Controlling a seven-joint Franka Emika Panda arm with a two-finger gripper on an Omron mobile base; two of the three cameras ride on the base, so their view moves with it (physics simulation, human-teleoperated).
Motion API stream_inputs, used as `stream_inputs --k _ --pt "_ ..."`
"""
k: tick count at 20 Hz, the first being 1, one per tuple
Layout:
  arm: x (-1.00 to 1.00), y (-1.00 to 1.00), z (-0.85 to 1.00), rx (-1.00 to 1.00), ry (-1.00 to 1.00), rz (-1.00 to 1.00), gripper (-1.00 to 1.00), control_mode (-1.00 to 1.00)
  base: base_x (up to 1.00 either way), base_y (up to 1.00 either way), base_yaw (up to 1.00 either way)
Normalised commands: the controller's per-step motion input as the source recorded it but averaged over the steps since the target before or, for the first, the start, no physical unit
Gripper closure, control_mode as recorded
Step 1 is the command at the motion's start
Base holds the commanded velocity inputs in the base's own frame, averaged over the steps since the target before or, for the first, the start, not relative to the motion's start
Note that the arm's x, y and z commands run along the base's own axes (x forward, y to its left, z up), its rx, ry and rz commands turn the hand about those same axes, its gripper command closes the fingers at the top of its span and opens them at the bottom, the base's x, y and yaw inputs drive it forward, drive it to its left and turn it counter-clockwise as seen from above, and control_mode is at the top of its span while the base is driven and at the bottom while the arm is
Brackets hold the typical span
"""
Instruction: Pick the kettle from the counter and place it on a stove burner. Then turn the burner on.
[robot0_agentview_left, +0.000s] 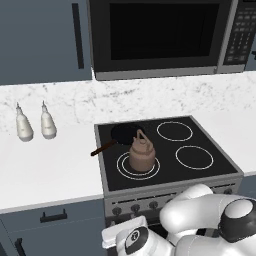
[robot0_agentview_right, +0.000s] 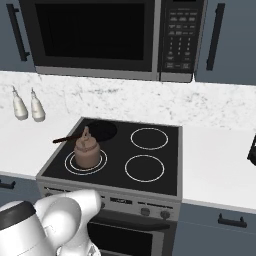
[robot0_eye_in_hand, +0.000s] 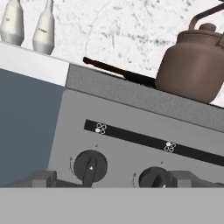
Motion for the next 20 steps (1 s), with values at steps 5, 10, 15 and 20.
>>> stream_inputs --k 5,10,15,20 --pt "0.06 -0.26 0.00 0.06 0.00 0.00 -1.00 -1.00 0.00 0.00 0.00" --pt "0.21 -0.18 0.00 0.06 0.01 0.00 -1.00 -1.00 0.00 0.00 0.00" --pt "0.39 -0.01 0.00 0.01 0.00 0.00 -1.00 -1.00 0.00 0.00 0.00" --pt "0.16 -0.12 -0.01 0.02 0.01 0.00 -1.00 -1.00 0.00 0.00 0.00"
